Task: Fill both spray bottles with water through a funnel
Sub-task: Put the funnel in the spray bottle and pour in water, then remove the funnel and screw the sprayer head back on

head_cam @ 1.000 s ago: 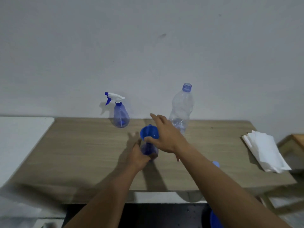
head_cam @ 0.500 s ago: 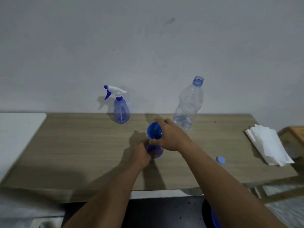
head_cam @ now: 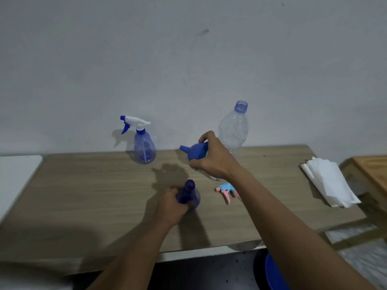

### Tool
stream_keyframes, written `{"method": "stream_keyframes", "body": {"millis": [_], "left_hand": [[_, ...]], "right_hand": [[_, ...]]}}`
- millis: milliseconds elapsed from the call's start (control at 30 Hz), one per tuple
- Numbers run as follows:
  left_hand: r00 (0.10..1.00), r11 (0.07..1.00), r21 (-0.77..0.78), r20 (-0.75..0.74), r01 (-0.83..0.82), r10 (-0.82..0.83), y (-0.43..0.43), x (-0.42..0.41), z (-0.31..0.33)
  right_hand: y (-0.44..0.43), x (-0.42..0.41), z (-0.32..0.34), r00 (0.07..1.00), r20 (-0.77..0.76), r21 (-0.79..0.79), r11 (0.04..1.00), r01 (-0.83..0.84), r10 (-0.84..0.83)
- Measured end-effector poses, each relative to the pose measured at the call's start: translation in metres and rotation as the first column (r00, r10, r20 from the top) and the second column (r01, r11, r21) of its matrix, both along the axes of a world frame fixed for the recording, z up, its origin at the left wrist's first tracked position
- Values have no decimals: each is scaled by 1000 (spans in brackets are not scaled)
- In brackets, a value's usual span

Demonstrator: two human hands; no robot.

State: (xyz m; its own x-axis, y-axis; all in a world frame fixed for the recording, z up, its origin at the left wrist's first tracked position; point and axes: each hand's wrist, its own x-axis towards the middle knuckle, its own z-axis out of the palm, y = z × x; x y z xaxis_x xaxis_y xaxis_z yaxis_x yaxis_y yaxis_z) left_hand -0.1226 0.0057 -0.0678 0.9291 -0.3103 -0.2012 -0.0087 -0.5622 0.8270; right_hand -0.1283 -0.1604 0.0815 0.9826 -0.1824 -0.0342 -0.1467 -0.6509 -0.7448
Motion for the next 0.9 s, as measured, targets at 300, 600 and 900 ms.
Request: {"method": "stream_keyframes", "body": {"millis": [300, 600, 900], "left_hand": [[997, 997, -66, 66, -32, 37, 9, -5, -11], [993, 996, -78, 102, -46, 53, 10, -5, -11], [992, 997, -70, 117, -45, 53, 13, -9, 2]], "right_hand": [[-3, 32, -80, 999, -23, 92, 995, 42, -40], [-7, 40, -154, 988, -149, -24, 998, -55, 50], [-16, 33, -155, 977, -192, -89, 990, -107, 88]]}}
